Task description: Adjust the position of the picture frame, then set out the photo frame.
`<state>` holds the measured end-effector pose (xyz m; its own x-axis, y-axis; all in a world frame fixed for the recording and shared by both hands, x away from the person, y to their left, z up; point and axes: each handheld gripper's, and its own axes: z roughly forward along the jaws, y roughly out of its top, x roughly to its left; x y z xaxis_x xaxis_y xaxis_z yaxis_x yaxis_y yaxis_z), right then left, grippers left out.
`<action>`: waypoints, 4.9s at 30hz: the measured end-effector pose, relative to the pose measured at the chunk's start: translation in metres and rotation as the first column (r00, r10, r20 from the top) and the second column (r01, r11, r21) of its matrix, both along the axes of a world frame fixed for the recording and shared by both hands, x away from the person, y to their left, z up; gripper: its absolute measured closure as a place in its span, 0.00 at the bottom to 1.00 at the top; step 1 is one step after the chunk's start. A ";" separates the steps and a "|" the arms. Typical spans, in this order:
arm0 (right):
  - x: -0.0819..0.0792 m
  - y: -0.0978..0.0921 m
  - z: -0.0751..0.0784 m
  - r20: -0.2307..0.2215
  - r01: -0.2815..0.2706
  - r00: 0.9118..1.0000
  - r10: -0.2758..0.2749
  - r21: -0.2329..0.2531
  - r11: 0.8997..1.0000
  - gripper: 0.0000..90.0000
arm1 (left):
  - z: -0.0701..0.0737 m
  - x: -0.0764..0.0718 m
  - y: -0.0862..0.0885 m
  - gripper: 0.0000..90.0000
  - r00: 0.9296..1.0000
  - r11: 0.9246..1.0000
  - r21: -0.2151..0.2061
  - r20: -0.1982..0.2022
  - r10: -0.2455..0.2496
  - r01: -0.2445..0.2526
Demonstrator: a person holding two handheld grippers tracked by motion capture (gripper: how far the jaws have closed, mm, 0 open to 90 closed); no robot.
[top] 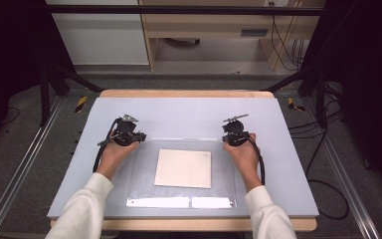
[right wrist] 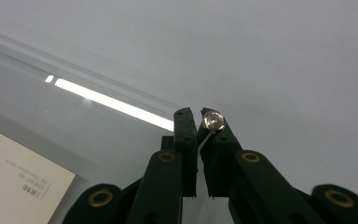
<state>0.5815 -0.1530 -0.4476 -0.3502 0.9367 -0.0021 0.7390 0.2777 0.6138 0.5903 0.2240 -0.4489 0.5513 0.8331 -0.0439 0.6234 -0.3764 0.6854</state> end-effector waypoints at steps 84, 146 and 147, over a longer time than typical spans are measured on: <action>-0.010 0.001 -0.011 0.297 -0.079 0.950 0.100 -0.080 0.994 0.88 | -0.016 -0.031 -0.002 0.86 0.961 0.994 -0.045 0.253 0.109 -0.101; 0.025 -0.004 0.014 -0.016 -0.053 0.998 0.054 0.042 0.998 0.95 | 0.012 0.002 0.000 0.95 0.994 0.994 -0.012 0.006 0.111 -0.111; 0.028 -0.004 0.016 -0.040 -0.053 0.998 0.054 0.044 0.998 0.95 | 0.013 0.005 0.000 0.95 0.995 0.995 -0.009 -0.004 0.098 -0.098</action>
